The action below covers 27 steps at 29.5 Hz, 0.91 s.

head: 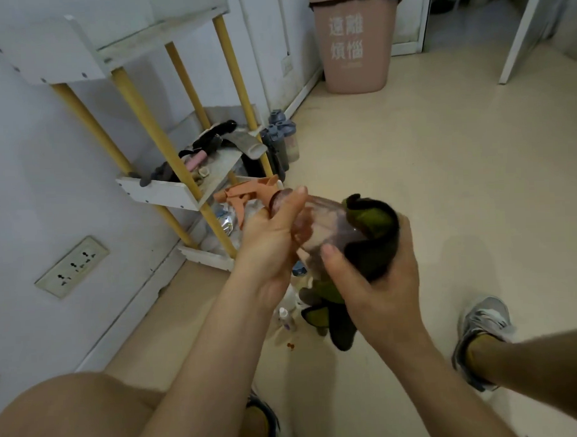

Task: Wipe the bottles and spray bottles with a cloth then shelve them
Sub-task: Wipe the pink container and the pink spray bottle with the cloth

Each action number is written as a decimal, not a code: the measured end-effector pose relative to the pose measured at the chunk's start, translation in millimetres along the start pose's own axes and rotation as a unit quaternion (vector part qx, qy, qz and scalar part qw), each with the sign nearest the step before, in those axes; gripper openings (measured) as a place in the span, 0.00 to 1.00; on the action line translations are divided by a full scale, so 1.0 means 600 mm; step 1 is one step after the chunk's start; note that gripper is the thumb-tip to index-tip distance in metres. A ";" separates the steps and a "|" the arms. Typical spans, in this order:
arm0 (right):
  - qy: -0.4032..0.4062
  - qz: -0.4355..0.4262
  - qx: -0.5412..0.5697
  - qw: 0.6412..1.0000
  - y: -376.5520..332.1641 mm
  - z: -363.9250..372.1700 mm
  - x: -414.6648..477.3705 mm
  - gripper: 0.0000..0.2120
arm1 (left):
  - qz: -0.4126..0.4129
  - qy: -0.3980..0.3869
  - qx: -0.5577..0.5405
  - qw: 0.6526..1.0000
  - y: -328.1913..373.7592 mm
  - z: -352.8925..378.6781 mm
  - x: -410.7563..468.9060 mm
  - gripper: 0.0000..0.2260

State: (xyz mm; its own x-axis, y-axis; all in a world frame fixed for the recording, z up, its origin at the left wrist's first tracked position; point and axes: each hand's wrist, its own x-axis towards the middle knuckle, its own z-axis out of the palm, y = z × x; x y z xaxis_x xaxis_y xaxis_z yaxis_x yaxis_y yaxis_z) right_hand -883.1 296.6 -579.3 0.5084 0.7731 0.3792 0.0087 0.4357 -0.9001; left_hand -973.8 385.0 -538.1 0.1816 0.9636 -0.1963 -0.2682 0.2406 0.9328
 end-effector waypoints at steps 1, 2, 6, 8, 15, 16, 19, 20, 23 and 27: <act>-0.013 -0.066 -0.075 0.995 0.006 -0.001 -0.003 0.21 | -0.013 0.014 -0.020 1.000 0.003 0.005 -0.003 0.17; -0.022 -0.114 -0.141 0.983 0.009 0.000 -0.007 0.22 | -0.024 0.029 -0.041 0.998 0.006 0.011 -0.008 0.16; -0.062 -0.097 -0.156 0.981 0.008 0.007 -0.011 0.23 | 0.020 0.095 -0.029 0.995 0.011 0.015 -0.015 0.07; -0.092 0.008 -0.066 0.994 0.001 0.005 -0.008 0.19 | 0.084 0.090 0.038 0.992 0.013 0.012 -0.019 0.05; -0.174 0.224 -0.039 0.958 -0.001 -0.014 -0.001 0.16 | 0.183 -0.024 0.233 0.955 -0.012 0.010 -0.039 0.04; -0.167 0.208 -0.047 0.962 0.001 -0.008 -0.007 0.17 | 0.170 -0.020 0.226 0.959 -0.012 0.012 -0.037 0.04; -0.133 0.128 -0.034 0.982 0.003 0.019 -0.022 0.19 | 0.173 -0.026 0.236 0.956 -0.009 0.010 -0.030 0.12; -0.128 0.111 -0.022 0.985 0.004 0.025 -0.024 0.22 | 0.181 -0.035 0.243 0.952 -0.011 0.010 -0.032 0.14; -0.114 0.087 0.007 0.990 -0.007 0.038 -0.018 0.26 | 0.170 -0.066 0.230 0.956 -0.031 0.009 -0.034 0.15; -0.083 0.069 -0.055 0.993 -0.011 0.049 0.007 0.29 | 0.179 -0.075 0.218 0.957 -0.049 0.005 -0.028 0.14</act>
State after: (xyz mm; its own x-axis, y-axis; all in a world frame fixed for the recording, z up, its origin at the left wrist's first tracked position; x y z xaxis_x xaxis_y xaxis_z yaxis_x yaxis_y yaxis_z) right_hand -906.2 310.3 -565.4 0.3617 0.8915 0.2728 0.0470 0.2748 -0.9604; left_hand -966.2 361.4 -561.4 0.2936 0.9401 0.1735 0.0750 -0.2035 0.9762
